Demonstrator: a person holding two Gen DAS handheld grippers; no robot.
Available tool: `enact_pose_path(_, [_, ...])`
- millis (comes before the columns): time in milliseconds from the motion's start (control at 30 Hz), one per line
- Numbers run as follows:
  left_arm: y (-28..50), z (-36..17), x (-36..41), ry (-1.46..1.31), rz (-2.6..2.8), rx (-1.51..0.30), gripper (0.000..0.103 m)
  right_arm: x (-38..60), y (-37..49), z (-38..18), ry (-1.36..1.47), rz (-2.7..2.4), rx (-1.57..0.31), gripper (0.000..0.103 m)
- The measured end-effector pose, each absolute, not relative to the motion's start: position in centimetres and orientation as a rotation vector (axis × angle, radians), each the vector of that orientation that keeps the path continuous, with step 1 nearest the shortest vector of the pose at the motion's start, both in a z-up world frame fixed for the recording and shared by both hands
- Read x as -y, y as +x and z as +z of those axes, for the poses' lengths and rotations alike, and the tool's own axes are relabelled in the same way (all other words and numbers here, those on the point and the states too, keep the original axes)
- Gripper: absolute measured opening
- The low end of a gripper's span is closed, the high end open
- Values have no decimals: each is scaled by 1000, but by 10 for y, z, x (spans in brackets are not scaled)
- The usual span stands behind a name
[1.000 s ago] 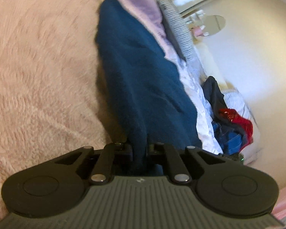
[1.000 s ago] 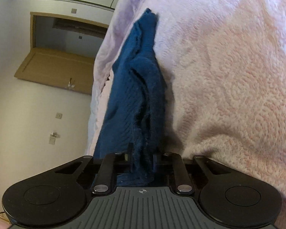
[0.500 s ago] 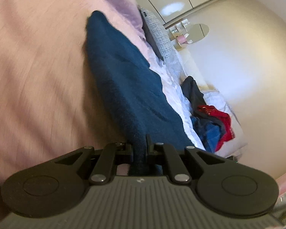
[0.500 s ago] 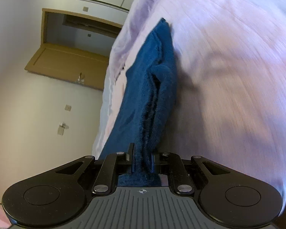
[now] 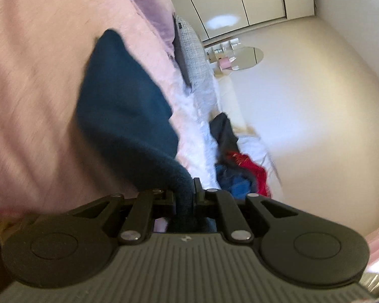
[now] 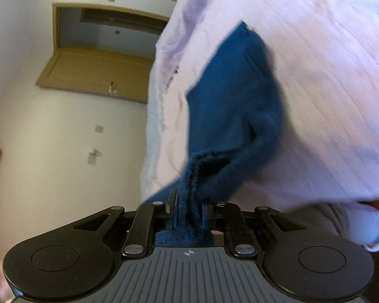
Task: Fold clothes
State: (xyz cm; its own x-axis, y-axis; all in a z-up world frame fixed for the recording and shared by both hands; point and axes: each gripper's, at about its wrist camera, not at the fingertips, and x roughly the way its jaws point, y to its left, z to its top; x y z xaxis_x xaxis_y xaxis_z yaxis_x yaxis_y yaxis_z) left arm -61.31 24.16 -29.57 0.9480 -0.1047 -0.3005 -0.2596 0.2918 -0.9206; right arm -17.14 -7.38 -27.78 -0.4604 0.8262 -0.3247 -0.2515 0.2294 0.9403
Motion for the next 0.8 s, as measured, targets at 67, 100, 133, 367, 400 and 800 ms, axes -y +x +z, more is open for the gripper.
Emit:
enact_pose_path(67, [-588, -296, -275, -1323, 115, -336, 10, 48, -149, -272, 633, 1385, -1578, 16])
enact_pose_path(100, [-575, -297, -292, -1345, 122, -339, 10, 35, -137, -271, 673, 1364, -1595, 16])
enact_pose_path(133, [-562, -297, -309, -1366, 128, -342, 11, 20, -127, -271, 712, 1340, -1612, 17])
enact_pose_path(367, [-501, -359, -389, -1576, 194, -377, 15, -107, -52, -352, 861, 950, -1791, 19])
enact_pose_path(400, [-494, -369, -400, -1607, 205, -382, 15, -120, -45, -368, 873, 903, -1820, 20])
enact_pose_path(800, [-490, -392, -436, -1719, 213, -210, 51, -107, 8, -362, 1006, 1223, -1428, 88])
